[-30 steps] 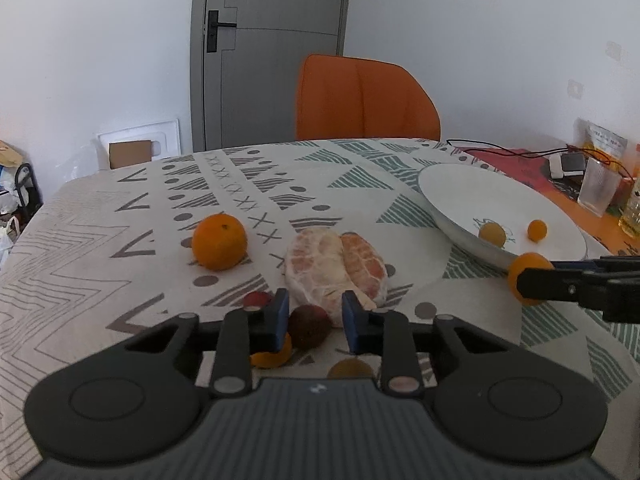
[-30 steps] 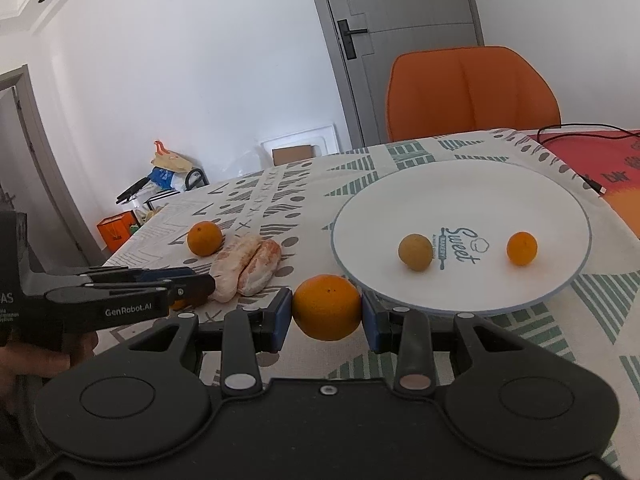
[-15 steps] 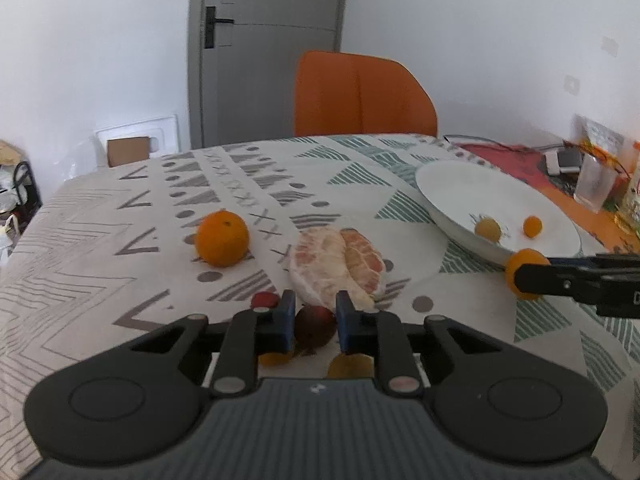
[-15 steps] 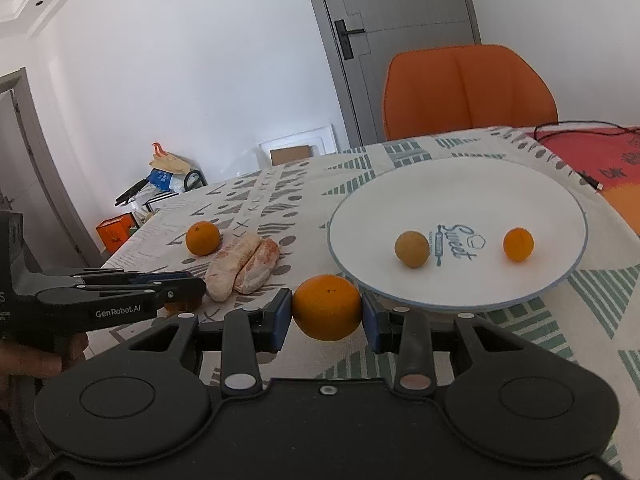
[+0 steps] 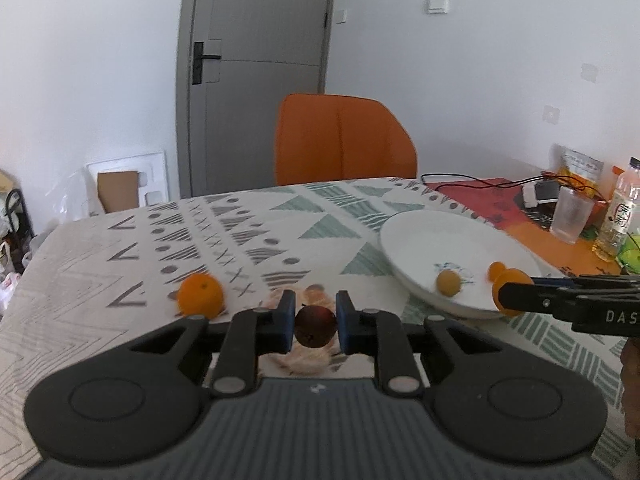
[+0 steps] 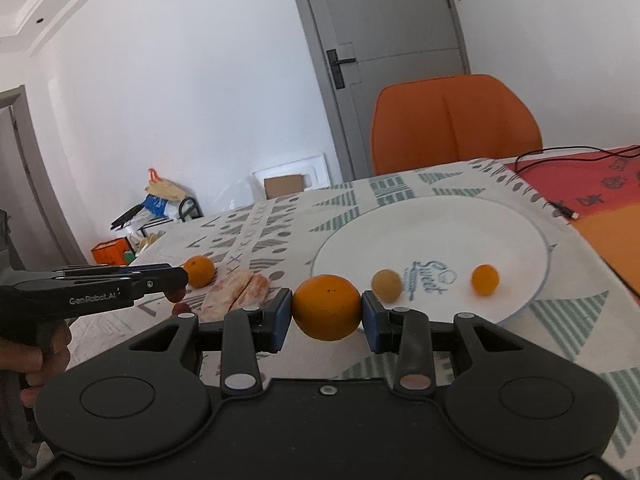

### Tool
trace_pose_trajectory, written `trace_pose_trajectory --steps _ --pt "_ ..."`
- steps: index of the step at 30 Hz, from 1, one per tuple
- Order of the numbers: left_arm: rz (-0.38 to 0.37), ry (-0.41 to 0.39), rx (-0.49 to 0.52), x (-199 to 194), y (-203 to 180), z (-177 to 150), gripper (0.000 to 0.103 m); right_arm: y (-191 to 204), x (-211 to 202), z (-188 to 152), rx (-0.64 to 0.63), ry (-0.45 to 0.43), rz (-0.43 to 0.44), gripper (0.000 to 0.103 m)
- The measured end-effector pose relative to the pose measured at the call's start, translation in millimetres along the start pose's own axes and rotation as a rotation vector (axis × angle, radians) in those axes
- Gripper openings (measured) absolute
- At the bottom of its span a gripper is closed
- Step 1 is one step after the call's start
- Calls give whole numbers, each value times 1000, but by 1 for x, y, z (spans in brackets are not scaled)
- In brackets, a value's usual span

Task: Organize fruits
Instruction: 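Carry the orange and plum onto the white plate and open both grippers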

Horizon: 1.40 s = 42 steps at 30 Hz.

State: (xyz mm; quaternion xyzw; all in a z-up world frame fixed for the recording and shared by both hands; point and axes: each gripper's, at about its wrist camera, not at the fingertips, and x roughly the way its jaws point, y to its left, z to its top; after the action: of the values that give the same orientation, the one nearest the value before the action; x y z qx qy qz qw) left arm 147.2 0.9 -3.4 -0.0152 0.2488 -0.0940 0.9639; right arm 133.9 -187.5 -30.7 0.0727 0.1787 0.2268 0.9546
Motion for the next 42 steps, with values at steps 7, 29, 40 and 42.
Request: trace_pose_trajectory --steps 7,29,40,42 --pt "-42 -8 28 10 -23 10 19 -21 -6 2 30 -25 -40 35" --pt "-149 21 128 66 -87 28 19 -60 -2 -5 74 -56 -98 39" --pt "-138 31 163 77 -102 31 24 -69 -7 -3 100 -66 -110 41" --pt "-119 41 153 74 -98 32 25 -68 -9 -2 102 -69 -105 45"
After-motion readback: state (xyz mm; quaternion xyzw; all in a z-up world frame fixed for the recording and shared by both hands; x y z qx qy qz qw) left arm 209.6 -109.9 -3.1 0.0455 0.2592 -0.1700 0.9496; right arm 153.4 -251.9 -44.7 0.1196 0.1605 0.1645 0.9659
